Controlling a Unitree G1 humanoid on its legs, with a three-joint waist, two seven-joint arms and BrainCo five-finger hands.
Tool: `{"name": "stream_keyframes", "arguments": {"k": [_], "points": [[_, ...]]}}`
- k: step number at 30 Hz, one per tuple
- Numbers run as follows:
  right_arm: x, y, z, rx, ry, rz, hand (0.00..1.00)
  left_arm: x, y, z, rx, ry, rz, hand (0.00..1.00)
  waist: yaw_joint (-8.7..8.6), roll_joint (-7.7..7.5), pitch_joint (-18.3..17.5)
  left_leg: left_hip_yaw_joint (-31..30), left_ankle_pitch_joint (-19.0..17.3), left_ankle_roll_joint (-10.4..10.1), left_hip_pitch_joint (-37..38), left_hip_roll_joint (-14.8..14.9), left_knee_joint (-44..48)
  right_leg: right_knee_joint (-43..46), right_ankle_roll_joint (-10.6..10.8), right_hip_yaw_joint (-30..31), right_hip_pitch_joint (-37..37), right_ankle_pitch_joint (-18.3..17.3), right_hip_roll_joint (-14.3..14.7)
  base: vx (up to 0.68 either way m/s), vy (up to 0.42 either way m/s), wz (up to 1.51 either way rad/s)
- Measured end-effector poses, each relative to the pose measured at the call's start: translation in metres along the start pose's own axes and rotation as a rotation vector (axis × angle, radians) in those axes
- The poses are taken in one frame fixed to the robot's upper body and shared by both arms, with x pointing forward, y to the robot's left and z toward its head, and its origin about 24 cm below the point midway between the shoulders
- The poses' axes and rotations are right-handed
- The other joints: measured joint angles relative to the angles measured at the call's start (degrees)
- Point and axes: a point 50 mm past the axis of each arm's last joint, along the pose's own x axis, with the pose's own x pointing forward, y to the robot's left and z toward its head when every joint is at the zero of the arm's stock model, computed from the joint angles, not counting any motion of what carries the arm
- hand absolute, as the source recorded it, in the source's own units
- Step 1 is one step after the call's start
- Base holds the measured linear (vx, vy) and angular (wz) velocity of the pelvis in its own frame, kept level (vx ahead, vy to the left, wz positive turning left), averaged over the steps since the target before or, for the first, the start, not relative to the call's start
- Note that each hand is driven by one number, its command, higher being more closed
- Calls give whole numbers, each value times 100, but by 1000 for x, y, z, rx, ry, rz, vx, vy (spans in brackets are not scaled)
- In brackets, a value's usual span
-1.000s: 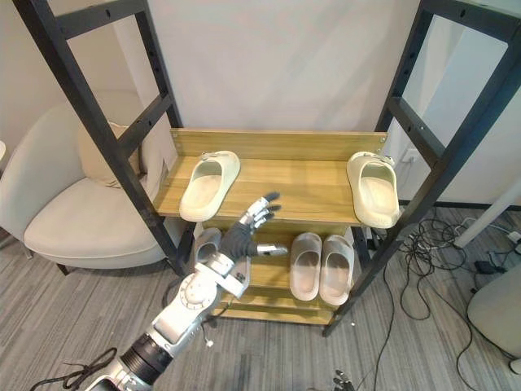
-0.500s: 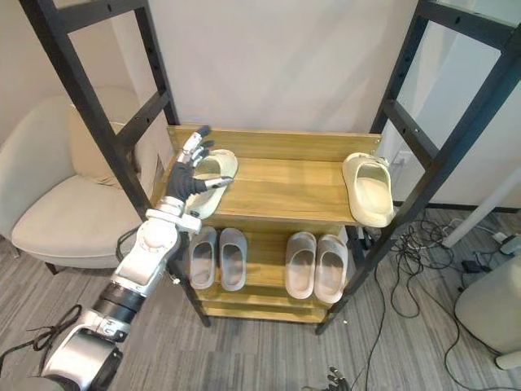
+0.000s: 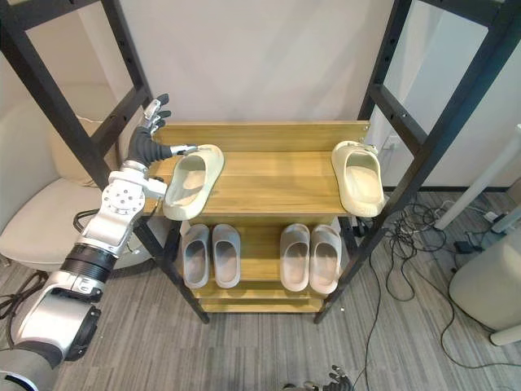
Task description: Organize the slippers on the shoe rack
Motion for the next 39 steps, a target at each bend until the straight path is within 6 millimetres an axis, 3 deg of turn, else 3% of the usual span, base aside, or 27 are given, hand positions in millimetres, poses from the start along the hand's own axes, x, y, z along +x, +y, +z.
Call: {"name": "stream_keyframes", "arguments": {"k": [11,30,31,39], "points": [[0,-1,2,8,-17,-3,0,5,15,-19,241,98,-26,0,-57,101,64,70,-14,-20,-41,6,2,21,-10,134,-111,1,12,3,-9,-5],[0,-5,4,37,-34,-5,0,10,27,-22,604,114,-96,0,-94,194,160,270,-43,-41,-303,80,3,298,-52,408,-654,-30,76,-22,-16,-8],[0,-5,5,37,-39,-5,0,10,28,-22,621,119,-95,100,-108,204,165,270,-43,-41,-300,81,3,296,-52,416,-655,-30,77,7,-17,-4],[0,-5,8,37,-55,-7,0,10,27,-22,638,122,-102,100,-161,225,189,319,-49,-38,-294,84,3,299,-75,463,-682,-12,79,-20,-6,-3]]}}
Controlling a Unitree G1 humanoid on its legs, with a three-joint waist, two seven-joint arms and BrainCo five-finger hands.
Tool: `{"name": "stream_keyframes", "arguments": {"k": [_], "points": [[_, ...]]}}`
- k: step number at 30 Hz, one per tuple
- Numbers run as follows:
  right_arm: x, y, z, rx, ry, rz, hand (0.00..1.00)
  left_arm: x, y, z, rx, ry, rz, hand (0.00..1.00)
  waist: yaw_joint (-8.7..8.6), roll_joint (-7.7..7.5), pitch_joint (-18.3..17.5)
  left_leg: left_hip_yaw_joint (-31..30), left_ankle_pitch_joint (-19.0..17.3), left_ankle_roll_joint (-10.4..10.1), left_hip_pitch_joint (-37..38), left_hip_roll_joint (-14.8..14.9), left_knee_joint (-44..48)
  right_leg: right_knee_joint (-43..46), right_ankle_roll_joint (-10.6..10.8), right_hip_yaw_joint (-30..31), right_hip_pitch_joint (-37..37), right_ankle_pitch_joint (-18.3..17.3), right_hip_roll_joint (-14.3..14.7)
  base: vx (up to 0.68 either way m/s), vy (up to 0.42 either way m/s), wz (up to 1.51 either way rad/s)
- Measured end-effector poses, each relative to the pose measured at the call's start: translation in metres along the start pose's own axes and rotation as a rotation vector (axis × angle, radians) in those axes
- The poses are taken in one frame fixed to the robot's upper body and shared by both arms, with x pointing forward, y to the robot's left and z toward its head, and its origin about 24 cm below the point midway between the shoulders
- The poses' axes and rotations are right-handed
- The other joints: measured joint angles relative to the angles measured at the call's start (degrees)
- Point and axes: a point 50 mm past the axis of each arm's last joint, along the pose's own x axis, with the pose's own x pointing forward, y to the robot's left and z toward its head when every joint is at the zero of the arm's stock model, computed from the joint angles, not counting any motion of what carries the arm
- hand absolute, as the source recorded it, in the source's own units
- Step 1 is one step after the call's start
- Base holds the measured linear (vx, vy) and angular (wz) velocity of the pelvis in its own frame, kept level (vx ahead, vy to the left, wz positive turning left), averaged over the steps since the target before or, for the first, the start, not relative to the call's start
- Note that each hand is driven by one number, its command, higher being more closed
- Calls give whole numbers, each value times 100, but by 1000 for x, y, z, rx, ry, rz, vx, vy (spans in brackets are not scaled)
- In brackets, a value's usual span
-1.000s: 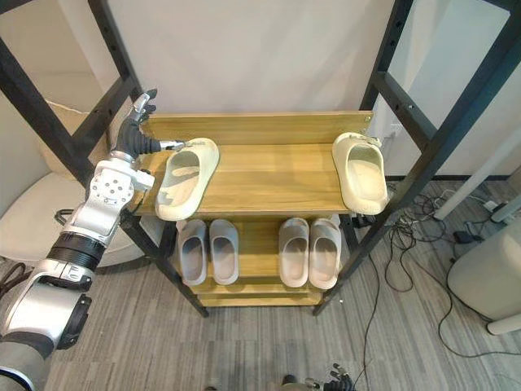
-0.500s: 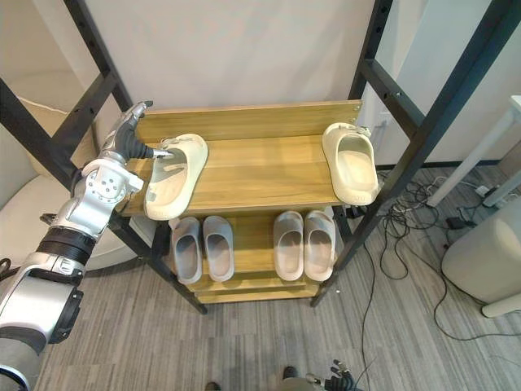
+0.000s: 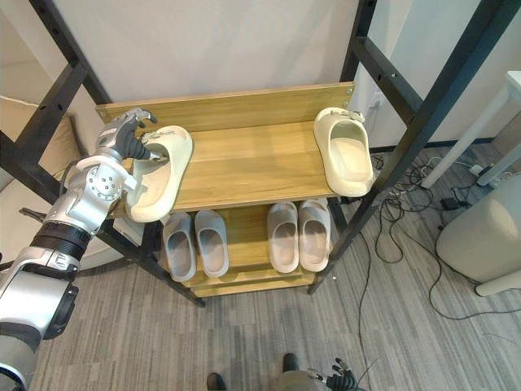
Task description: Organize the slippers on the shoe rack
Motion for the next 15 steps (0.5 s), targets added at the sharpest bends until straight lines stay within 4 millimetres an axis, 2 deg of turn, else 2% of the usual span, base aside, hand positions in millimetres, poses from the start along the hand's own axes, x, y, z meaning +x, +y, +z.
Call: {"name": "stream_keyframes", "arguments": {"k": [11,15], "points": [[0,0,2,2,-8,-1,0,1,-1,3,-17,-4,6,100,-104,66,38,70,-3,-2,60,2,-1,-30,1,83,25,50,12,-19,-6,-4],[0,0,1,1,3,-3,0,2,-13,17,-65,-29,10,100,-102,73,42,35,-3,-1,74,-11,-1,-128,7,33,108,88,-2,-18,-8,6]]}}
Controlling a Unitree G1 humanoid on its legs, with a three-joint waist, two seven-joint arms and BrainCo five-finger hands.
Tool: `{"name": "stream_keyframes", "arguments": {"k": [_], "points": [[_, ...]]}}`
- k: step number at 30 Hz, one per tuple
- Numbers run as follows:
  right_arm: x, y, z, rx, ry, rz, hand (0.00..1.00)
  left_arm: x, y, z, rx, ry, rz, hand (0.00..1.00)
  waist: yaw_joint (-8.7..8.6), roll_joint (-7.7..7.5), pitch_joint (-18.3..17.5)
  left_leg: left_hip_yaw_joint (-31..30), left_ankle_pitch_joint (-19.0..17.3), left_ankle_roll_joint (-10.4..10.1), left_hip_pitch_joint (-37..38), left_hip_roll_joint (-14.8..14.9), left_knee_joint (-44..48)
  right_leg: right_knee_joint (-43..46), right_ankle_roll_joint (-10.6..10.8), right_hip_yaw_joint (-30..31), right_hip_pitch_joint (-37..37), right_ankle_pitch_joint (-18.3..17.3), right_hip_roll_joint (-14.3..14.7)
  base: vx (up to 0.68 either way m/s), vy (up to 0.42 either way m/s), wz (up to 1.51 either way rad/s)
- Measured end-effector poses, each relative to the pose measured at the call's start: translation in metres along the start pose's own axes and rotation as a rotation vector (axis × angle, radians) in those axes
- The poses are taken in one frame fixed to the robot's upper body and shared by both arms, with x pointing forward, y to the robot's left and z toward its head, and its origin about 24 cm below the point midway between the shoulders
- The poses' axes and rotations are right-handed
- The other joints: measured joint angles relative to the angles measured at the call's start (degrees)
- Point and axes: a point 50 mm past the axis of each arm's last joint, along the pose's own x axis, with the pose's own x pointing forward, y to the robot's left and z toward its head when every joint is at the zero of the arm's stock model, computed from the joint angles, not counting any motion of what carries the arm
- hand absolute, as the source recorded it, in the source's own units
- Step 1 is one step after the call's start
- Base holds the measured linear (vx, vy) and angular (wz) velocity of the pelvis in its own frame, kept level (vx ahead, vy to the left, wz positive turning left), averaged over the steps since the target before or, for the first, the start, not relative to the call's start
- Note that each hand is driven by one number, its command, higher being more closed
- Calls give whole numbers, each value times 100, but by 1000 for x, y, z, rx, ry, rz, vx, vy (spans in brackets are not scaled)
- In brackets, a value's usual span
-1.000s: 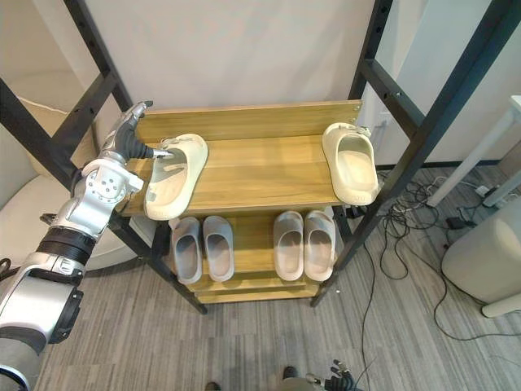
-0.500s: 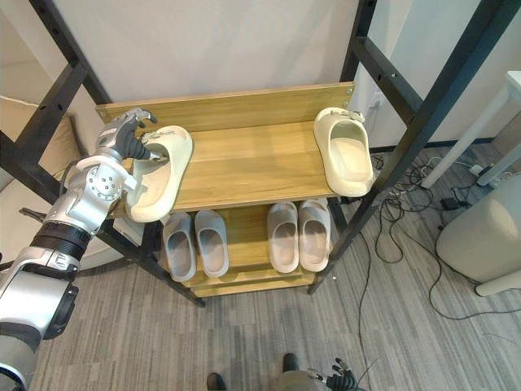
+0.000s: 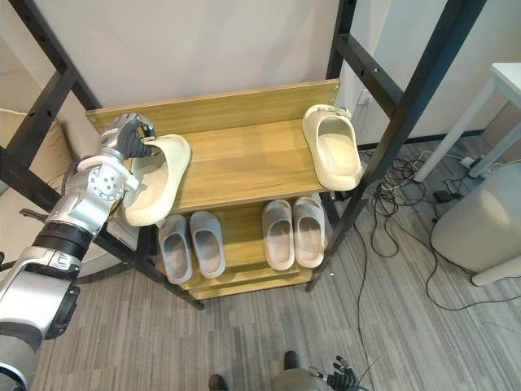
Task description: Organize the slippers on the shoe rack
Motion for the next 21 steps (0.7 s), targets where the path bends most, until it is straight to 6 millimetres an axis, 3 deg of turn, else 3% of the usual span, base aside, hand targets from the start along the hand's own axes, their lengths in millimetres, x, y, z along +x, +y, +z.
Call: {"name": "stream_keyframes", "arguments": {"k": [11,21], "points": [[0,-2,0,0,6,-29,0,8,-21,46,-131,-91,7,100,-63,58,29,-80,1,1,30,-2,-1,-69,-3,-84,106,10,-4,-10,-10,3],[1,-2,2,14,0,-44,0,19,-13,69,-175,-111,51,100,-138,121,84,231,-39,-29,-63,29,-1,-118,-13,212,-114,101,57,-14,-16,-16]]}}
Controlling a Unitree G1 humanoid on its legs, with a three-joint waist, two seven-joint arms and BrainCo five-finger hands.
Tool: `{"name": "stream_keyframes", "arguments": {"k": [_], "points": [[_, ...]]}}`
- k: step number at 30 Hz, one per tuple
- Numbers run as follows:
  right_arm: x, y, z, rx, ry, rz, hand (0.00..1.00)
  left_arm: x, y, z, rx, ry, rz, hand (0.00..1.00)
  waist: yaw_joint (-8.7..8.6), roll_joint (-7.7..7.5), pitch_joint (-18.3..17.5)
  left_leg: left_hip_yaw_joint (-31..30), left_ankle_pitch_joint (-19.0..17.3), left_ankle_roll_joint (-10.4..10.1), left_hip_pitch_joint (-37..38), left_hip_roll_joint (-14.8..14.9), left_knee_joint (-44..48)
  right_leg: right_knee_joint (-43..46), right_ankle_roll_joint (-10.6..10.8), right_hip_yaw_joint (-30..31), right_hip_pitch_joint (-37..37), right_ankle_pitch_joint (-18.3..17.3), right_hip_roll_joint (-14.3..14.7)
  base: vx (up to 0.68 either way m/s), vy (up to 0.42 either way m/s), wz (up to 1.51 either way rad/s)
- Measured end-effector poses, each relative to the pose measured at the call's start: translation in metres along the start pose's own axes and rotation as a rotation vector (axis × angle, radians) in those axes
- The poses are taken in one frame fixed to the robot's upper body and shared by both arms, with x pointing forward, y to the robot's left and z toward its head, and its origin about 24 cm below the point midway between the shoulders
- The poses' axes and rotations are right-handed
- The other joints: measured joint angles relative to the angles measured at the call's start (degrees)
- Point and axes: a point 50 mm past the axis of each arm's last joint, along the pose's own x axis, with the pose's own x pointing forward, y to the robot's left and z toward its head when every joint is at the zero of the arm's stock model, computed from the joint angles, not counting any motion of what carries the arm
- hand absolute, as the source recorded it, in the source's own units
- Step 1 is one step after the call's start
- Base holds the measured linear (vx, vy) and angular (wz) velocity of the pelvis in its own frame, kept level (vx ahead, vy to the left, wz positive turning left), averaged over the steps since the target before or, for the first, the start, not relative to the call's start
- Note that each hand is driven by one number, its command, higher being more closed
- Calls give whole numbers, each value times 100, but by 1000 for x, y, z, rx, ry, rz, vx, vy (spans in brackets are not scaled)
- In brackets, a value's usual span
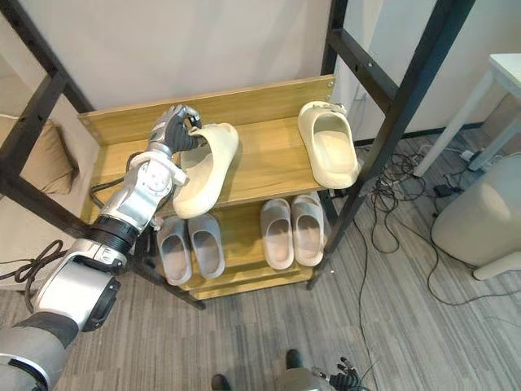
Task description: Organize the slippers on the shoe rack
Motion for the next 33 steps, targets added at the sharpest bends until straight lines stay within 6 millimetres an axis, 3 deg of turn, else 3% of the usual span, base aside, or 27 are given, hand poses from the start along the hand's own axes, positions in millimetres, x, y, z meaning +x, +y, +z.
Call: {"name": "stream_keyframes", "arguments": {"k": [4,14,15,24,33], "points": [[0,-1,1,16,-2,-14,0,7,4,13,-22,-29,20,100,-26,34,96,148,-1,-2,-24,10,0,-73,-22,163,-63,80,33,-16,-21,-20],[1,-3,7,25,-18,-33,0,18,23,22,-45,-30,103,100,-150,88,159,363,-76,14,-220,-29,3,-96,32,507,-397,199,33,-22,-13,-16],[1,-3,7,26,-18,-33,0,18,23,22,-45,-30,104,0,-153,88,159,366,-77,16,-217,-31,2,-97,32,513,-397,199,31,-1,-3,-14],[3,-3,11,45,-29,-42,0,24,25,37,-112,-43,130,0,-193,52,337,365,-144,117,-236,-98,56,-111,87,567,-411,231,-58,-30,-6,-2],[3,-2,13,49,-34,-40,0,24,14,45,-161,-45,104,0,-247,48,348,278,-163,147,-236,-192,58,-110,143,549,-396,234,-152,-13,-2,0]]}}
